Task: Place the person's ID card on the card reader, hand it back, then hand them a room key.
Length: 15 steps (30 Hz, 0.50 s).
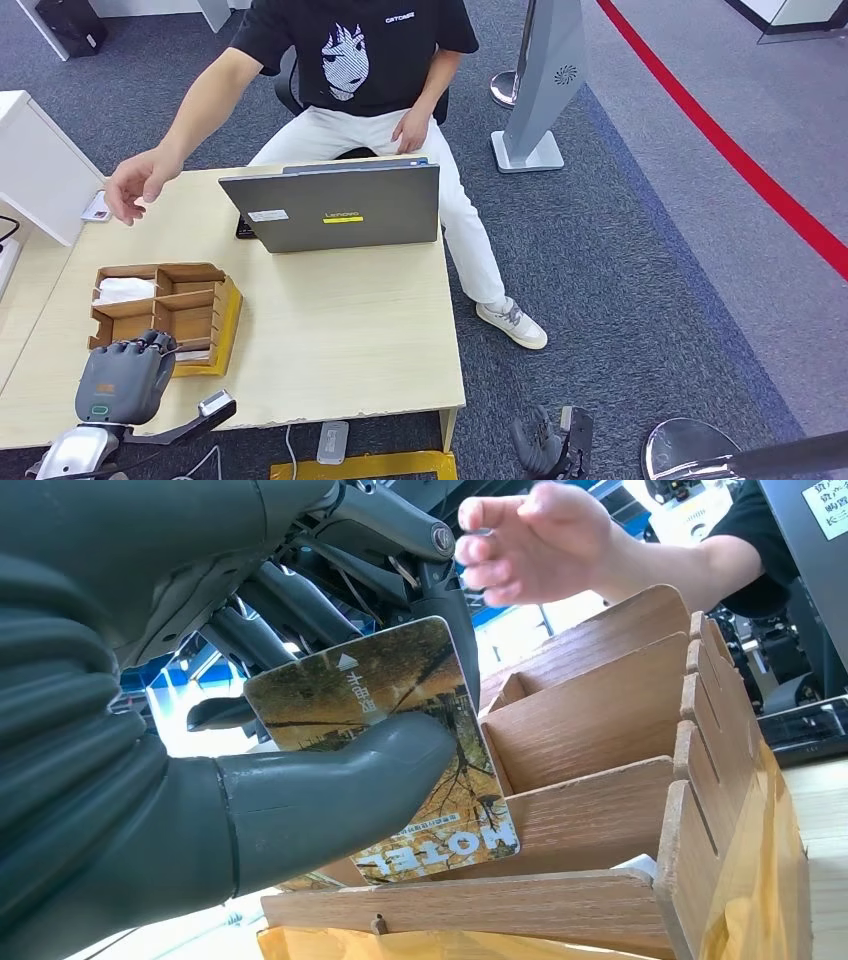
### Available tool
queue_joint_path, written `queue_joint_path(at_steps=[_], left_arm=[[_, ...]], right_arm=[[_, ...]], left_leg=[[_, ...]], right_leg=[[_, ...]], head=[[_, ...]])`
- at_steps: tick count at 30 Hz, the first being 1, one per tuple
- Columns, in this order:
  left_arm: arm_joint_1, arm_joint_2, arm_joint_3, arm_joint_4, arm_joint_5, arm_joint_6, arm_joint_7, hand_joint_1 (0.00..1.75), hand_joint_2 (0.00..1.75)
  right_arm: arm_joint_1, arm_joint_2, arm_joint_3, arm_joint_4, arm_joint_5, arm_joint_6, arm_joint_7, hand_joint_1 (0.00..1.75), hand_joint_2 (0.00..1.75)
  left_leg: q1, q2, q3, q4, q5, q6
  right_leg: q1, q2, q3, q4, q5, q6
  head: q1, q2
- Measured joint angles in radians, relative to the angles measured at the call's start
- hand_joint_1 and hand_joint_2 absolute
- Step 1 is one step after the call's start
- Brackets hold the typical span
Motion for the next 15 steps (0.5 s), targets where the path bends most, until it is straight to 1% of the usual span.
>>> queue_joint_path(at_steps=[4, 7, 10, 12, 13, 15], left_arm=[[-0.003, -0.005, 0.005, -0.022, 0.011, 0.031, 0.005, 1.75, 1.75], [-0.034, -0.019, 0.024, -0.100, 0.016, 0.022, 0.014, 1.75, 1.75], [-0.097, -0.030, 0.048, -0.175, -0.001, -0.025, 0.027, 1.75, 1.75], [-0.144, -0.033, 0.060, -0.201, -0.022, -0.055, 0.037, 1.75, 1.75], [-0.168, -0.033, 0.065, -0.206, -0.036, -0.070, 0.045, 1.75, 1.75], [-0.235, -0.028, 0.068, -0.177, -0.063, -0.109, 0.092, 1.75, 1.75]], right_arm=[[0.000, 0.000, -0.004, 0.000, 0.008, 0.000, 0.000, 0.00, 1.75], [-0.001, 0.001, -0.005, 0.000, 0.020, 0.000, 0.004, 0.00, 1.75], [-0.005, 0.006, -0.005, 0.000, 0.035, 0.001, 0.009, 0.00, 1.75], [-0.007, 0.009, -0.005, 0.000, 0.046, 0.002, 0.012, 0.00, 1.75], [-0.009, 0.010, -0.005, 0.000, 0.053, 0.002, 0.015, 0.00, 1.75], [-0.014, 0.014, -0.001, 0.000, 0.072, 0.006, 0.025, 0.00, 1.75]], left_leg=[[0.000, 0.000, 0.000, 0.000, 0.000, 0.000], [0.000, -0.001, 0.000, 0.000, 0.001, 0.000], [0.000, -0.001, 0.000, 0.000, 0.001, 0.000], [0.000, -0.001, 0.000, 0.000, 0.002, -0.001], [0.000, -0.001, 0.000, 0.000, 0.002, -0.001], [0.000, -0.002, 0.000, 0.000, 0.003, -0.001]], right_leg=[[0.000, 0.000, 0.000, 0.000, 0.000, 0.000], [0.000, -0.001, 0.000, 0.000, 0.000, 0.000], [0.000, -0.002, 0.000, 0.000, 0.001, 0.000], [0.000, -0.002, 0.000, 0.000, 0.001, -0.001], [0.000, -0.002, 0.000, 0.000, 0.001, -0.001], [0.000, -0.002, -0.001, 0.000, 0.002, -0.001]], head=[[0.000, 0.000], [0.000, 0.000], [0.001, 0.000], [0.000, 0.000], [0.000, 0.000], [0.000, 0.000]])
